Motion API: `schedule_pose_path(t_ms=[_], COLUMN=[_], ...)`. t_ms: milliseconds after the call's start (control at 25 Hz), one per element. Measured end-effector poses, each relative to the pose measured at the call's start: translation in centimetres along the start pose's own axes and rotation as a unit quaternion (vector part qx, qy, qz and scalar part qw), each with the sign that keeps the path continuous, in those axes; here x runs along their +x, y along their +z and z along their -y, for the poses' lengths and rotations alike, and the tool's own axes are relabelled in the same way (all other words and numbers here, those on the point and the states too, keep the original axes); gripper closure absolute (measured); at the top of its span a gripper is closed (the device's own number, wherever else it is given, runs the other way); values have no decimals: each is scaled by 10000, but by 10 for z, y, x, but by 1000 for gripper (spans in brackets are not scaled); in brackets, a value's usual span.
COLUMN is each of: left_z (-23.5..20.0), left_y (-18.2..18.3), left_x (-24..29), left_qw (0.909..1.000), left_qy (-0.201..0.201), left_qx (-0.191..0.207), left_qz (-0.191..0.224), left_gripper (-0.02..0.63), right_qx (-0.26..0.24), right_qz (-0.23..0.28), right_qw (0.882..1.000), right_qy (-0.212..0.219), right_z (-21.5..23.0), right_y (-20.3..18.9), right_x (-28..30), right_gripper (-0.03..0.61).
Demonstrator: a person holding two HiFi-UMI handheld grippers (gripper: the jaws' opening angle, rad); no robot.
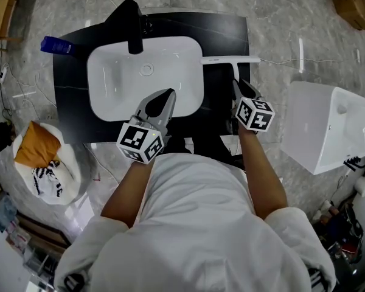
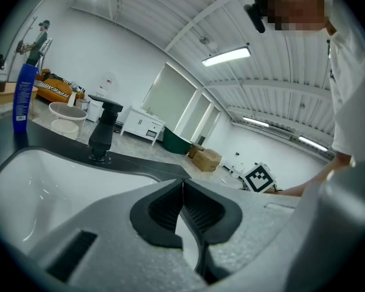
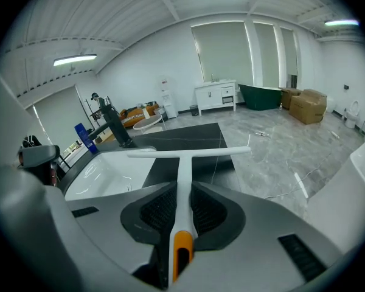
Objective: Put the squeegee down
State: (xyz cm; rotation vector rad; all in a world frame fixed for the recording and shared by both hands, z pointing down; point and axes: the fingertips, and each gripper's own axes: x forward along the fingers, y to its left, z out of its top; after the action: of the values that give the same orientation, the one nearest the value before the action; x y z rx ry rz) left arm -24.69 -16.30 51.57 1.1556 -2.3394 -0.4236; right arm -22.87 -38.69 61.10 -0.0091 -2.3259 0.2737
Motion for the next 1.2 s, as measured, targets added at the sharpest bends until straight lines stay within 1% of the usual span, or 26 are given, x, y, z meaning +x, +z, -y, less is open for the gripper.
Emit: schedule_pose_path(t_ms=[280, 560, 800, 960, 1080, 1200], left_z=[-2, -6, -8, -4, 1, 9], left_y=[-1, -2, -5, -3, 3, 14], left_x=[0, -3, -6, -7, -9, -12], left_qw=[10000, 10000, 9999, 9999, 9999, 9998], left_qy=[-31, 31, 79, 86, 97, 84], left_qx=[-23, -64, -76, -45, 10, 108], left_qz=[-19, 1, 4, 29, 72, 158], left_gripper=[597, 597, 597, 597, 597, 597], right_qx=[-6, -69, -144, -60, -45, -60], right_qz=[-188, -265, -283, -310, -95, 390], right_qw=[9997, 9995, 9993, 9994, 9999, 9992], right_qy=[-122, -186, -192, -135, -137, -37], right_z=[5, 5, 4, 6, 9, 7], right_y=[-11, -13, -13, -13, -1, 27], right_x=[11, 17, 18, 19, 7, -20], right_gripper=[500, 500, 500, 499, 494, 495])
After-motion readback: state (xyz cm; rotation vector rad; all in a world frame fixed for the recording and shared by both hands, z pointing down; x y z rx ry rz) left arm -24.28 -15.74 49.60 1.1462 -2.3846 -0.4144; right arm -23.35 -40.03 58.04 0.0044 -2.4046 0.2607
